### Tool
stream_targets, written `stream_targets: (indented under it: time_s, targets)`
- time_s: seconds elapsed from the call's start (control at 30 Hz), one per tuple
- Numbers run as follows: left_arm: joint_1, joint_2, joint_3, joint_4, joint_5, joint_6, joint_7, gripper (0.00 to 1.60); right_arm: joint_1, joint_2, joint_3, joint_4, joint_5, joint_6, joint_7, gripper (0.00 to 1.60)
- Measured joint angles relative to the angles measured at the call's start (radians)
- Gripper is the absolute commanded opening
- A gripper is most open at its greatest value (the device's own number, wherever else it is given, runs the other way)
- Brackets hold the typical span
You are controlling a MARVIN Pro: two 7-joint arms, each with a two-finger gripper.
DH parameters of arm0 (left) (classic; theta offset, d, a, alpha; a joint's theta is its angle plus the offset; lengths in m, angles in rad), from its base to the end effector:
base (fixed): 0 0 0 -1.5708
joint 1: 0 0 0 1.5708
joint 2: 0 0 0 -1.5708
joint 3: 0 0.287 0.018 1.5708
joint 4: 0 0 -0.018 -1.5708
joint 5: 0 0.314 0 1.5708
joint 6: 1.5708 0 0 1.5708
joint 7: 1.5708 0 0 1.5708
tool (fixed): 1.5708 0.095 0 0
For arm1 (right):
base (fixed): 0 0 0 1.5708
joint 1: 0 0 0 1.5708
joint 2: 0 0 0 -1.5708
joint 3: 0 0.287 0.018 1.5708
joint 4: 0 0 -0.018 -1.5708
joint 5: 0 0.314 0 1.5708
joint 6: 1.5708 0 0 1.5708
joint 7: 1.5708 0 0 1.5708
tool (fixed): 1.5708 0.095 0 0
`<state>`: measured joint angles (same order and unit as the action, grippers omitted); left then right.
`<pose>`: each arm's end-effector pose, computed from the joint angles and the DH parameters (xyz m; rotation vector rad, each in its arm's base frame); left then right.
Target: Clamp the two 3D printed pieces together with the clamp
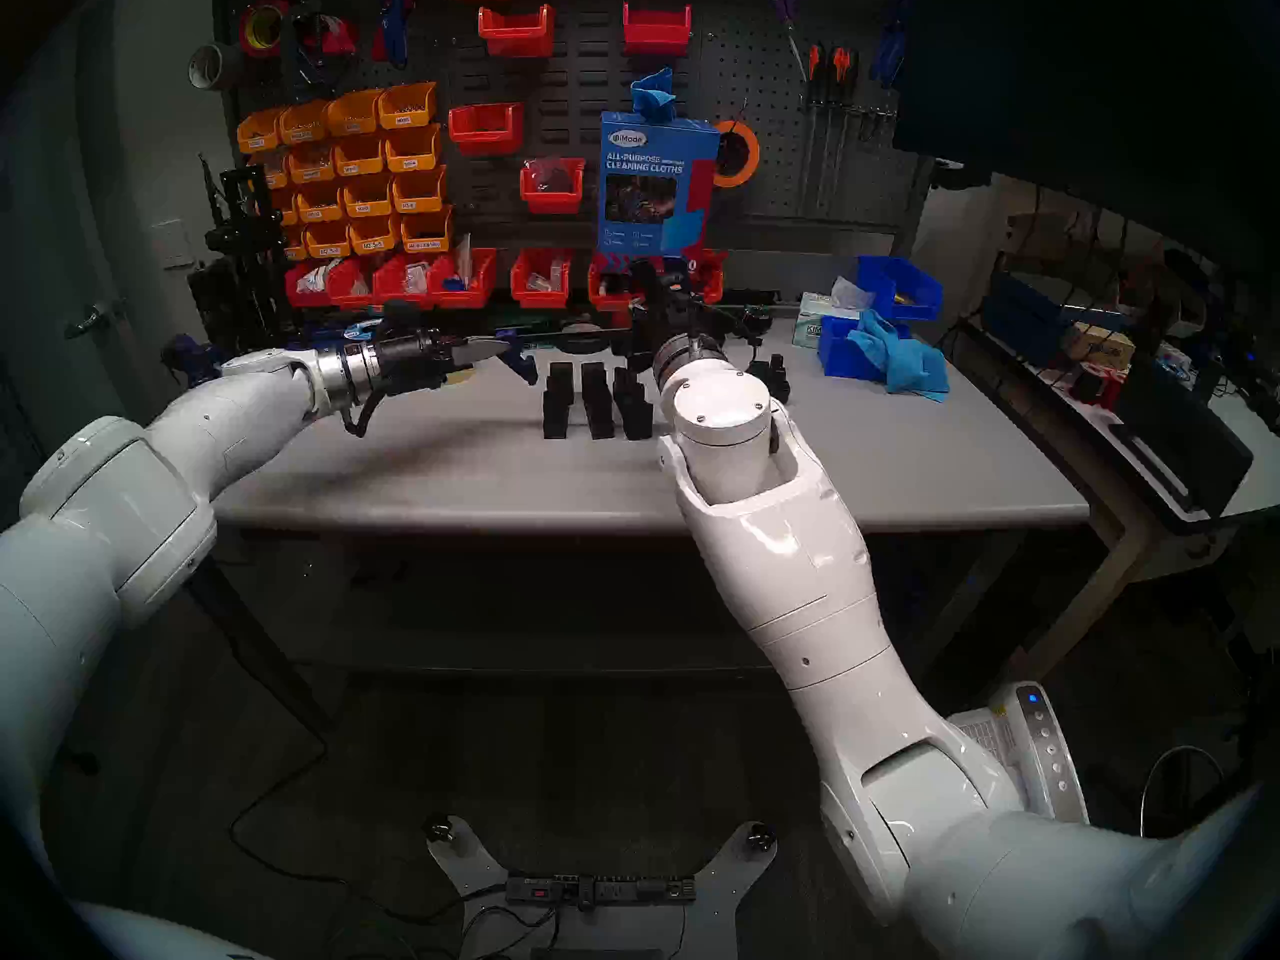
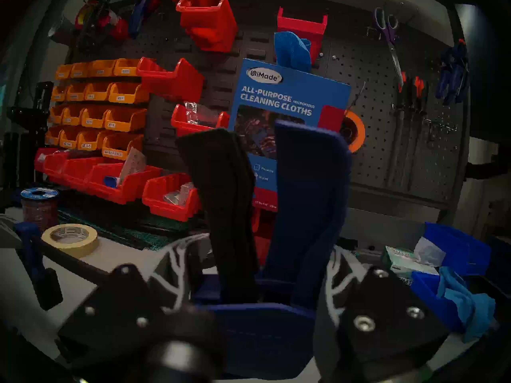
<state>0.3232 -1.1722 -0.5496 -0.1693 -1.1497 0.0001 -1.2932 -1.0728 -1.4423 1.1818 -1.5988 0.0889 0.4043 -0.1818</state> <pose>0.5982 0.1094 -0.1570 1.6563 -0.7049 1.4214 0.5117 0.1025 -0.1178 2.0795 0.3808 2.2888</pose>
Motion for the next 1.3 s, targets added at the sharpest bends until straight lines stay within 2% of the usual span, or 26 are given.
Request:
stream_targets:
  time_s: [0.93,1.3]
  targets:
    - [-0.010,-0.010,-0.001,0.021,0.014,-0.002,-0.028,0.00,-0.009,0.029,0.012,-0.011,0.002,0.000,0.023,0.00]
    - [-0.018,0.005,-0.007,0.044,0.014,-0.007,-0.026,0.00,-0.021,0.062,0.041,-0.008,-0.008,0.002,0.010,0.00]
